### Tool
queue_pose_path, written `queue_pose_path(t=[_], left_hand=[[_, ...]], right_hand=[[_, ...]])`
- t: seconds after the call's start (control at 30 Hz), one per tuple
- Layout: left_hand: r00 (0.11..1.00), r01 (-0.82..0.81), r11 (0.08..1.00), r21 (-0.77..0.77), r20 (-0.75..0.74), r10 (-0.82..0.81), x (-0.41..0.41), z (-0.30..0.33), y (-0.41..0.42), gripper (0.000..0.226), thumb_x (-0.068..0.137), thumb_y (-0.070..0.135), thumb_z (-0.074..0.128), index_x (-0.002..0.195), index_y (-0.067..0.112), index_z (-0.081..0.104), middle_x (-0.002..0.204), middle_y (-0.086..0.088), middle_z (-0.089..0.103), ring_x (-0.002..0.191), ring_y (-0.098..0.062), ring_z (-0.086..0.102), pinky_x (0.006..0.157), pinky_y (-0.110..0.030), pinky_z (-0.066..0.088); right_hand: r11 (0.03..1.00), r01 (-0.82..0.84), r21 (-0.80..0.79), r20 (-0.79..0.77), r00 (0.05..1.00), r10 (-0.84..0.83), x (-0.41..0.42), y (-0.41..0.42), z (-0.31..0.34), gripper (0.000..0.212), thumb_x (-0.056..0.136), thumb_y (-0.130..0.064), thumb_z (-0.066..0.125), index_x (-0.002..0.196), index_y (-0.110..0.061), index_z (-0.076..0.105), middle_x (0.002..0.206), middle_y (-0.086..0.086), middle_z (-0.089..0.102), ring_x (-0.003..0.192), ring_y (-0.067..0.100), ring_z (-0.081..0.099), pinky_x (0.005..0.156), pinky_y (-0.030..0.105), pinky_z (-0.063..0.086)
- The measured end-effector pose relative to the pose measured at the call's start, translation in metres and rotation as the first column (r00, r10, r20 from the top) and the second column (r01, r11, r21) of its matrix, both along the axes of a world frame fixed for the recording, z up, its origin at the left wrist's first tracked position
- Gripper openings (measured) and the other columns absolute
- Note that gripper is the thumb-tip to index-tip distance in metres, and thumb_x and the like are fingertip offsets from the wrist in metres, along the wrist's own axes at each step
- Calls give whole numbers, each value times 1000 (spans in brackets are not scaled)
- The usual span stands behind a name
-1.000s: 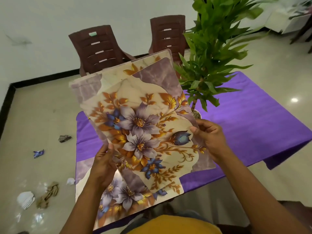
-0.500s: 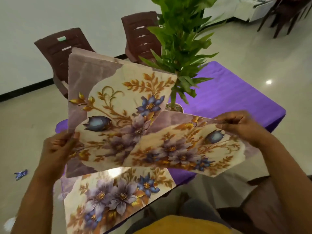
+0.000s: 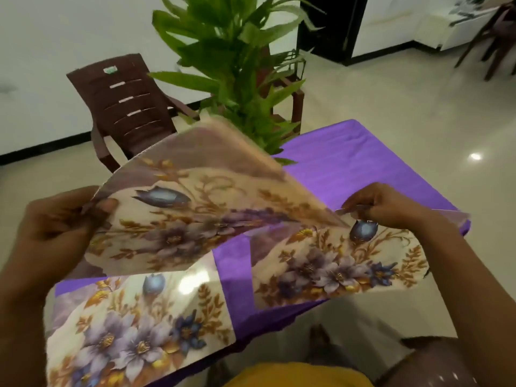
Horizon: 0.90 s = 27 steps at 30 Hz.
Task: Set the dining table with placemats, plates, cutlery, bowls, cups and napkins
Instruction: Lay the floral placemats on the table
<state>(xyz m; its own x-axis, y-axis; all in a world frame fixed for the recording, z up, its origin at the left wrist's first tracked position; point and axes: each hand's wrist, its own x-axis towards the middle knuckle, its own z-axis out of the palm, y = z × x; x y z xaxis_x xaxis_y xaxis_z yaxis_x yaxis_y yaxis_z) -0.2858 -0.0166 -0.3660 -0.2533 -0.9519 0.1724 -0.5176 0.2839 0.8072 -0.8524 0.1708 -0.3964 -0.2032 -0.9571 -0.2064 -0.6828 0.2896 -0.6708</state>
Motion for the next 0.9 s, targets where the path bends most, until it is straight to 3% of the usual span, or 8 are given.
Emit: queue_pose_path(t=[0.13, 0.3, 0.4, 0.5, 0.53, 0.67, 0.77, 0.9], left_hand=[[994, 26, 996, -87, 104, -16, -89, 42, 63, 27, 103, 47, 62, 120, 29, 73, 96, -7, 78, 81, -35, 77, 55, -48, 63], [998, -27, 987, -156, 44, 34, -159, 56, 109, 18, 102, 36, 65, 118, 41, 73, 96, 26, 77, 82, -7, 77, 67, -32, 63], [992, -20, 978, -210, 115, 45, -195, 64, 129, 20, 101, 33, 64, 116, 34, 78, 99, 25, 76, 85, -5, 76, 72, -36, 62], [976, -47, 956, -288, 190, 105, -220, 63, 135, 17, 100, 19, 68, 115, 22, 77, 80, 29, 71, 74, 12, 66, 69, -13, 53], [968, -47, 945, -325, 220, 124, -228, 64, 135, 18, 99, 14, 69, 114, 16, 78, 76, 23, 70, 69, 9, 65, 67, -10, 49], [949, -11, 929, -370, 288, 126, -248, 60, 131, 30, 99, 30, 61, 124, 22, 76, 80, -13, 77, 65, -32, 71, 65, -46, 59], [940, 26, 913, -408, 321, 117, -256, 50, 122, 31, 101, 34, 57, 125, 27, 75, 79, -12, 76, 65, -32, 69, 63, -46, 56], [939, 60, 922, -383, 335, 78, -274, 40, 114, 34, 102, 35, 53, 130, 29, 71, 87, -7, 78, 68, -30, 68, 63, -43, 55]], right_hand=[[989, -115, 89, -92, 988, 123, -47, -25, -13, 30, 86, 7, 73, 105, -15, 81, 106, 0, 76, 104, 18, 69, 90, 37, 56], [939, -265, 218, -206, 928, 309, -80, -60, -34, 32, 87, 3, 70, 109, -19, 79, 110, 2, 74, 104, 21, 67, 90, 41, 55], [902, -315, 294, -309, 862, 402, -86, -79, -51, 37, 87, -3, 65, 109, -29, 78, 114, 3, 74, 106, 30, 68, 87, 45, 57], [920, -266, 288, -414, 831, 370, -85, -92, -71, 36, 89, -15, 61, 111, -41, 74, 121, 3, 71, 108, 33, 67, 86, 38, 55], [925, -259, 279, -447, 817, 364, -84, -95, -76, 36, 89, -18, 60, 112, -43, 73, 123, 2, 70, 110, 32, 66, 87, 36, 54], [919, -275, 281, -589, 707, 391, -86, -100, -92, 33, 94, -27, 62, 124, -40, 66, 125, -3, 71, 117, 26, 64, 99, 39, 41], [917, -258, 304, -632, 666, 397, -92, -95, -101, 53, 90, -35, 69, 141, -38, 54, 136, -3, 64, 128, 26, 56, 105, 43, 35], [872, -352, 340, -532, 693, 487, -95, -66, -108, 81, 84, -34, 75, 156, -34, 38, 155, 4, 47, 140, 32, 42, 109, 49, 41]])
